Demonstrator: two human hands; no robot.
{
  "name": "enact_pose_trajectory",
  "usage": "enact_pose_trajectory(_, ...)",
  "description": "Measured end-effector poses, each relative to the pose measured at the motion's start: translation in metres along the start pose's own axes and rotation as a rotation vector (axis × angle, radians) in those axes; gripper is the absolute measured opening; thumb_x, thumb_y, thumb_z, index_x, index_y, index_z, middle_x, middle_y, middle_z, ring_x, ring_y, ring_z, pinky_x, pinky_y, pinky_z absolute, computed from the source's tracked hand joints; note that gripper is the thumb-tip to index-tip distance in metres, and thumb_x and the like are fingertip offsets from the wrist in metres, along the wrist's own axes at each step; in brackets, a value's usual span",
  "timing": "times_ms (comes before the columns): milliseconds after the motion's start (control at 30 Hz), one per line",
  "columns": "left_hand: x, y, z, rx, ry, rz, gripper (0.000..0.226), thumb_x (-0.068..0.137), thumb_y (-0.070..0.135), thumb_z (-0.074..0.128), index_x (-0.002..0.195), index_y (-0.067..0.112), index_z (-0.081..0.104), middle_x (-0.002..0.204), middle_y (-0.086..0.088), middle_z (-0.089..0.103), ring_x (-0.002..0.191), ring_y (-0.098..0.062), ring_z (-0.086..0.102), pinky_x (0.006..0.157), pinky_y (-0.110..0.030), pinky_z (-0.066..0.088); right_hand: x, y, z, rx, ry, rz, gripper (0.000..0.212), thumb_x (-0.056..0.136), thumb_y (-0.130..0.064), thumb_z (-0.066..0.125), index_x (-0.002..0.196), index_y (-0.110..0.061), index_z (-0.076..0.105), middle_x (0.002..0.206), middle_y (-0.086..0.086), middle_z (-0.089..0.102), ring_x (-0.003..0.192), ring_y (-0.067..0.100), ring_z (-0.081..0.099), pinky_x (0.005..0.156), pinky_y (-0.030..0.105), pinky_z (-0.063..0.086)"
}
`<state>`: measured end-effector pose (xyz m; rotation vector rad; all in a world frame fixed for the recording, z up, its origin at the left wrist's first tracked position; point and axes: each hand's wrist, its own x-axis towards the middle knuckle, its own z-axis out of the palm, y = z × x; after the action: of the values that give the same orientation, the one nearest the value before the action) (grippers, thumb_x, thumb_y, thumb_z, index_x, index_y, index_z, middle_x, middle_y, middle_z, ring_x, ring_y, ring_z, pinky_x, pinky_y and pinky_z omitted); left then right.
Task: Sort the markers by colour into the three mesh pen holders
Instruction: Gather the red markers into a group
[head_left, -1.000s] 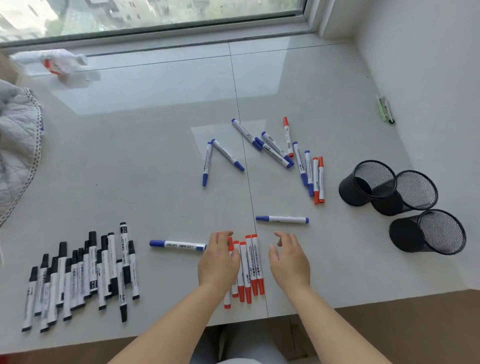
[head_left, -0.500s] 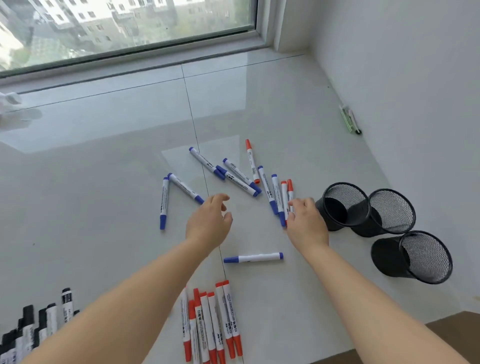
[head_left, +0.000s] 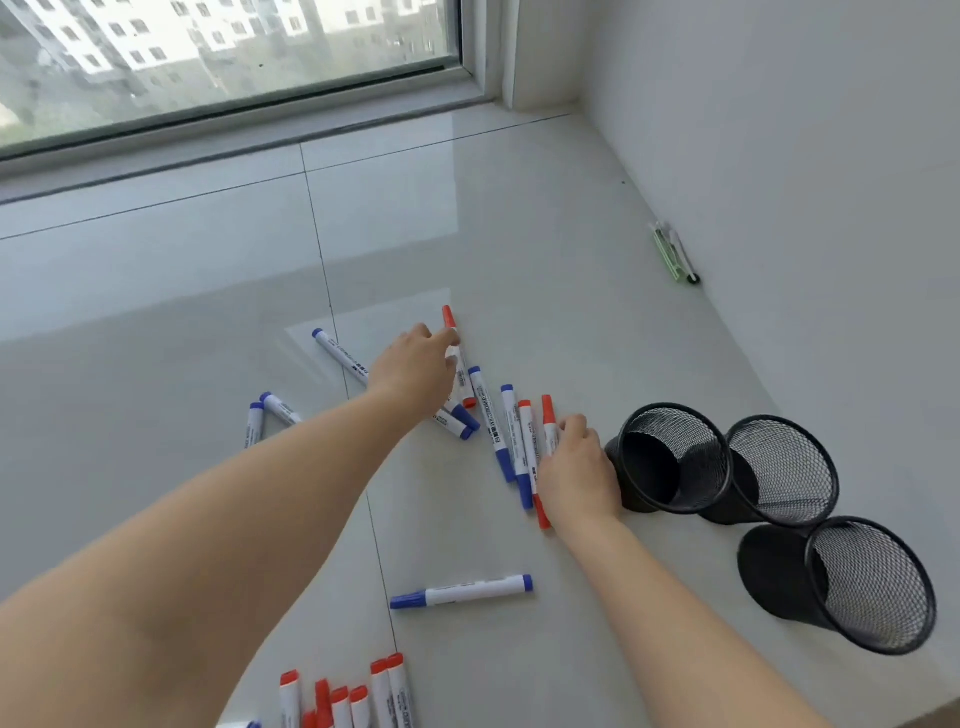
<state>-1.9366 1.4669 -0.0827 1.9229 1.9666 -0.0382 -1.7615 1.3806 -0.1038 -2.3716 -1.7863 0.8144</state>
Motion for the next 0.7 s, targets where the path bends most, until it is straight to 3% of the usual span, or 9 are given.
enact_pose_trajectory(100, 0.014, 0.008, 0.007, -0.07, 0.014, -0.113, 0.035, 0.095, 0.029, 0.038, 0.129, 0.019, 0.04, 0.115, -0.01, 0.052, 0.095, -0.028, 0.052, 0.072, -0.035, 0.041, 0.001, 0.001, 0.003, 0.058, -0.003, 0.06, 0.022, 0.093, -0.01, 0.037, 0.114, -0.006, 0.043, 0.118, 0.014, 0.052, 0.107, 0.032, 0.053, 0.08, 0.035, 0.042)
enact_pose_trajectory(233, 0.029, 0.02, 0.011, -0.177, 0.028, -0.282, 0.021, 0.089, 0.02, 0.047, 0.104, 0.007, 0.044, 0.098, -0.011, 0.055, 0.079, -0.026, 0.049, 0.064, -0.034, 0.038, 0.0, 0.0, 0.005, 0.111, 0.006, 0.103, 0.023, 0.092, -0.011, 0.039, 0.113, -0.006, 0.046, 0.118, 0.013, 0.051, 0.106, 0.031, 0.054, 0.077, 0.033, 0.041)
enact_pose_trajectory(400, 0.034, 0.027, 0.005, -0.327, 0.011, -0.302, 0.014, 0.094, 0.018, 0.039, 0.1, 0.006, 0.042, 0.087, -0.01, 0.047, 0.068, -0.023, 0.045, 0.054, -0.031, 0.031, -0.018, 0.006, 0.004, 0.206, -0.003, 0.078, 0.019, 0.091, -0.014, 0.039, 0.108, -0.008, 0.045, 0.113, 0.011, 0.053, 0.097, 0.031, 0.057, 0.068, 0.031, 0.036)
enact_pose_trajectory(467, 0.026, 0.035, 0.002, -0.381, 0.099, -0.152, 0.013, 0.095, 0.019, 0.037, 0.098, 0.007, 0.041, 0.08, -0.008, 0.048, 0.061, -0.021, 0.042, 0.048, -0.031, 0.027, -0.029, 0.012, 0.006, 0.214, 0.01, 0.076, 0.018, 0.093, -0.016, 0.038, 0.109, -0.009, 0.043, 0.111, 0.01, 0.057, 0.098, 0.031, 0.057, 0.069, 0.033, 0.038)
enact_pose_trajectory(533, 0.013, 0.041, 0.001, -0.314, 0.1, 0.115, 0.013, 0.095, 0.021, 0.038, 0.098, 0.008, 0.042, 0.08, -0.005, 0.049, 0.063, -0.023, 0.044, 0.048, -0.03, 0.028, -0.04, 0.017, 0.009, 0.203, 0.003, 0.087, 0.019, 0.096, -0.018, 0.035, 0.111, -0.01, 0.042, 0.111, 0.01, 0.059, 0.099, 0.031, 0.058, 0.071, 0.034, 0.04)
enact_pose_trajectory(633, -0.002, 0.046, 0.008, 0.019, -0.091, 0.512, 0.016, 0.095, 0.025, 0.041, 0.107, 0.015, 0.045, 0.1, -0.003, 0.051, 0.074, -0.026, 0.052, 0.057, -0.031, 0.033, -0.054, 0.026, 0.011, 0.185, 0.0, 0.106, 0.021, 0.097, -0.021, 0.032, 0.114, -0.014, 0.042, 0.114, 0.006, 0.058, 0.101, 0.028, 0.058, 0.07, 0.033, 0.039)
enact_pose_trajectory(700, -0.005, 0.047, 0.012, 0.222, -0.174, 0.652, 0.026, 0.091, 0.035, 0.048, 0.115, 0.025, 0.047, 0.109, 0.004, 0.048, 0.08, -0.02, 0.053, 0.059, -0.027, 0.032, -0.063, 0.032, 0.011, 0.171, 0.001, 0.092, 0.02, 0.098, -0.024, 0.033, 0.113, -0.016, 0.043, 0.114, 0.003, 0.057, 0.099, 0.026, 0.057, 0.067, 0.032, 0.036)
